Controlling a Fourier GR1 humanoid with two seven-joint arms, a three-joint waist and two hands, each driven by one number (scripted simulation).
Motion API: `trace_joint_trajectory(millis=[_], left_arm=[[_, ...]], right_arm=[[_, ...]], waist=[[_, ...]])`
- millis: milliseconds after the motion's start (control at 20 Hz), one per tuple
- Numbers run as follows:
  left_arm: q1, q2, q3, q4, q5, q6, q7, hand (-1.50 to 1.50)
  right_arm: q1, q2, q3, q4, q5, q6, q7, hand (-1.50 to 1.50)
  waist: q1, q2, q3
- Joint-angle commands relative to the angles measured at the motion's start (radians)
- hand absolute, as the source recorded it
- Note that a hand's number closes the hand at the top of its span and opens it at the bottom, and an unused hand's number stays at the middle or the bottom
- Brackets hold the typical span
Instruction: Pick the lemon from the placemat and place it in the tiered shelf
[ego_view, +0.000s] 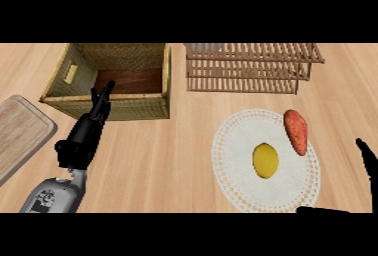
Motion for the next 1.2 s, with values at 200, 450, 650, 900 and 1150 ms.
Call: trace_joint_trajectory(millis=[200, 450, 650, 900, 1150], left_arm=[[0.01, -0.035, -0.006, 0.069, 0.014, -0.021, 0.022, 0.0], [-0.017, -0.02, 0.031, 0.106, 0.022, -0.045, -0.001, 0.0], [0.007, -0.047, 0.013, 0.096, 0.001, -0.021, 0.007, 0.0], [-0.019, -0.059, 0.019, 0.109, -0.022, -0.002, 0.023, 0.0], [0.049, -0.053, 0.006, 0.048, -0.022, -0.018, 0.009, 0.0]], right_arm=[[-0.236, 0.071, 0.108, -0.055, 0.115, 0.201, 0.399, -1.5], [-0.324, 0.173, 0.174, -0.005, 0.232, 0.243, 0.437, -1.5], [-0.357, 0.219, 0.149, 0.018, 0.259, 0.296, 0.46, -1.5], [-0.36, 0.334, 0.194, 0.094, 0.364, 0.279, 0.442, -1.5], [-0.409, 0.412, 0.143, 0.092, 0.383, 0.371, 0.471, -1.5]], waist=[[0.003, 0.007, -0.005], [-0.007, 0.005, -0.004], [-0.012, 0.004, -0.004], [-0.019, 0.004, -0.003], [-0.013, -0.001, -0.003]])
